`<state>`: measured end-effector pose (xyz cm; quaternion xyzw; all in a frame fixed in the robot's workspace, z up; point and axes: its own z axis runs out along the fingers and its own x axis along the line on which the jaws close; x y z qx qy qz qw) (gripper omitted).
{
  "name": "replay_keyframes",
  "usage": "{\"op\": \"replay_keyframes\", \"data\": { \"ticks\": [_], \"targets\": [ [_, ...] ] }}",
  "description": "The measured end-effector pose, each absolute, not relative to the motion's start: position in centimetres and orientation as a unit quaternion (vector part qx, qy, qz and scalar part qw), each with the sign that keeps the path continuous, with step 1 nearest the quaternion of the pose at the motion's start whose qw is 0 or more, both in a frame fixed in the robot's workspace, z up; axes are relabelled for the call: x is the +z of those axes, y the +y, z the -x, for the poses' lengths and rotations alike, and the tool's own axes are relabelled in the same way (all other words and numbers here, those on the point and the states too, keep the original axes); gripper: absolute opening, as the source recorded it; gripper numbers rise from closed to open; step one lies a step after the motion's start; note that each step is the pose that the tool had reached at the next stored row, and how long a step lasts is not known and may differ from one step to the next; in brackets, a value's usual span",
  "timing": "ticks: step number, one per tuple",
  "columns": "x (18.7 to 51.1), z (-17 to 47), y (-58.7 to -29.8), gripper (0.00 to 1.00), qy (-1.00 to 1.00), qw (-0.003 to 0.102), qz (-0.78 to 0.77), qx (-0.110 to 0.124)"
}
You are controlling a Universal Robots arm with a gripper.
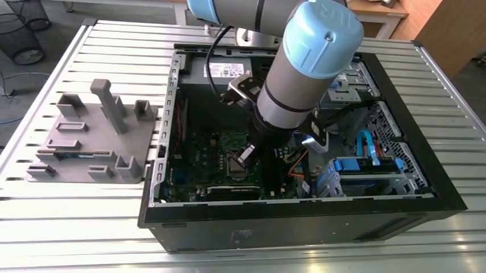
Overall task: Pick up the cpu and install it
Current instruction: 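Install the first cpu locking lever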
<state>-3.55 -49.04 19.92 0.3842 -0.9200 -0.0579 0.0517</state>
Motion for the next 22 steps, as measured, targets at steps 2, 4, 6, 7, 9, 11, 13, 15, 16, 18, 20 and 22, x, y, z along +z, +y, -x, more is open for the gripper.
{"op": "replay_keyframes", "data": {
  "ticks": [2, 4, 6, 7, 9, 11, 13, 15, 16, 18, 20, 22],
  "targets": [
    [19.92, 3.56, -49.03, 0.11, -0.923, 0.053, -0.377, -0.054],
    [19.93, 3.55, -49.04, 0.11, -0.928, 0.054, -0.366, -0.051],
    [19.93, 3.55, -49.04, 0.11, -0.932, 0.055, -0.355, -0.048],
    [19.93, 3.55, -49.04, 0.11, -0.934, 0.055, -0.349, -0.046],
    [19.93, 3.55, -49.04, 0.11, -0.938, 0.056, -0.340, -0.044],
    [19.94, 3.55, -49.03, 0.11, -0.940, 0.056, -0.334, -0.042],
    [19.93, 3.55, -49.02, 0.11, -0.943, 0.058, -0.326, -0.035],
    [19.95, 3.54, -49.03, 0.11, -0.946, 0.060, -0.317, -0.029],
    [19.96, 3.55, -49.02, 0.11, -0.947, 0.061, -0.316, -0.029],
    [19.95, 3.59, -49.02, 0.11, -0.947, 0.060, -0.315, -0.029],
    [19.89, 3.62, -48.99, 0.11, -0.947, 0.060, -0.315, -0.029],
    [19.80, 3.65, -48.96, 0.11, -0.947, 0.060, -0.315, -0.029]
  ]
}}
